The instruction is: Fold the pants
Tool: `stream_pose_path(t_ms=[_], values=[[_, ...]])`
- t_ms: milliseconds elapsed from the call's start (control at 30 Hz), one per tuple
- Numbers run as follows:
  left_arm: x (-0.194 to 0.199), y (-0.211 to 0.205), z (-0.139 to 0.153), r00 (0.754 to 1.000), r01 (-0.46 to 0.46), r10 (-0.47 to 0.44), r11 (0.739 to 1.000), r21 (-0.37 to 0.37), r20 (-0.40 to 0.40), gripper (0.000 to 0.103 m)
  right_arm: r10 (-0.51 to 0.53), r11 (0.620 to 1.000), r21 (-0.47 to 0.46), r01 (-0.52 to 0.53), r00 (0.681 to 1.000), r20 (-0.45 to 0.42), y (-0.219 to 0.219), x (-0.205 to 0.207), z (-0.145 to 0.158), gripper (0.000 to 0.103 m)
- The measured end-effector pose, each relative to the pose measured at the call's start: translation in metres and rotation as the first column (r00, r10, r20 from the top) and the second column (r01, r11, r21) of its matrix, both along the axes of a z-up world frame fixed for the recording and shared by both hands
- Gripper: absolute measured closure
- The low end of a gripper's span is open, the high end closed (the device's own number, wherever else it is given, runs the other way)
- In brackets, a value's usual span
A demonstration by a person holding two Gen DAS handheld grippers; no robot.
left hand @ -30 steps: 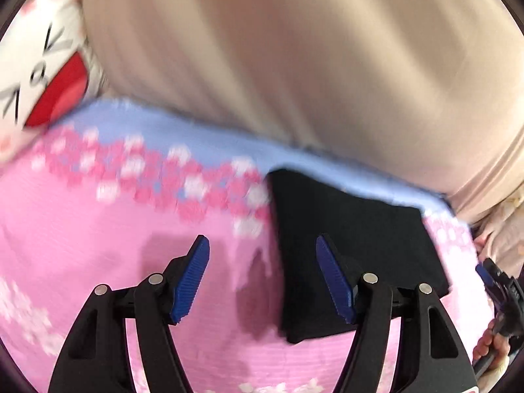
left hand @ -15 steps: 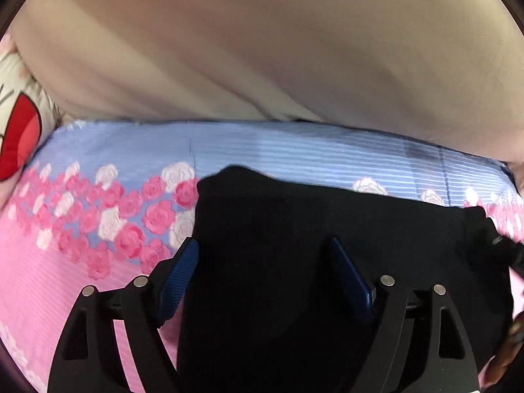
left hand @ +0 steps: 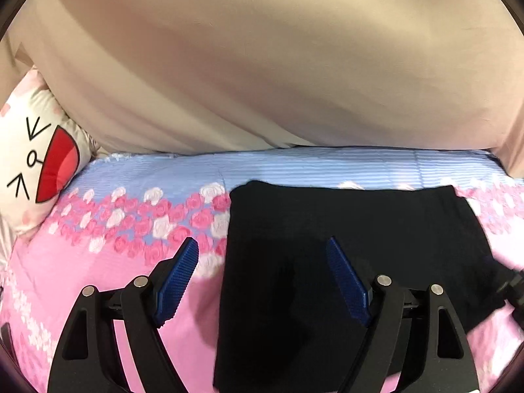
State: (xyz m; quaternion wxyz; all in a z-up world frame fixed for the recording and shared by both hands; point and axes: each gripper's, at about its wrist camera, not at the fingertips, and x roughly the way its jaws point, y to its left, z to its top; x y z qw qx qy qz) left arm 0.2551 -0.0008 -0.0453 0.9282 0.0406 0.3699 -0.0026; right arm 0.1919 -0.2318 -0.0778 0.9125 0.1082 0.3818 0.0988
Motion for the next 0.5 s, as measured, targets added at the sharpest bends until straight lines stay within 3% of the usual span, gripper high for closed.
stream_pose_path(t_ms=[33,100,133,200,233,300,400,500], values=[[-0.004,0.001,-0.001,1.0,0.004,-0.004,1.0,0.0,-0.007,0.025,0.0,1.0,-0.01,0.0,1.0,0.005,-0.006,-0.005,-0.014,0.091],[-0.016,-0.003,-0.008,1.0,-0.004,0.005,0.999,0.037,-0.024,0.025,-0.035,0.999,0.031,0.035,0.999,0.007,-0.016,-0.01,-0.014,0.1],[-0.019,-0.003,-0.01,1.0,-0.002,0.004,0.999,0.051,-0.027,0.025,-0.059,0.995,0.082,0.06,0.998,-0.009,-0.02,-0.013,-0.005,0.099],[-0.027,-0.004,-0.014,1.0,0.007,-0.005,0.998,0.063,-0.027,0.025,-0.027,0.995,0.099,0.025,0.999,0.025,-0.016,-0.023,0.01,0.094],[-0.031,-0.003,-0.016,1.0,0.006,-0.004,0.998,0.065,-0.027,0.025,0.002,0.998,0.066,-0.004,0.999,0.038,-0.007,-0.025,0.012,0.094],[-0.034,-0.004,-0.019,0.999,0.01,-0.008,0.998,0.059,-0.035,0.025,-0.005,1.0,-0.026,0.005,1.0,-0.015,-0.001,-0.013,-0.004,0.099],[-0.035,-0.005,-0.026,0.998,0.008,-0.005,0.998,0.061,-0.058,0.025,-0.026,0.996,0.08,0.027,0.999,-0.023,-0.016,-0.012,-0.011,0.102],[-0.034,-0.004,-0.033,0.997,0.004,0.001,0.998,0.07,-0.072,0.025,-0.036,0.998,0.061,0.035,0.999,0.013,-0.012,-0.021,0.008,0.098]])
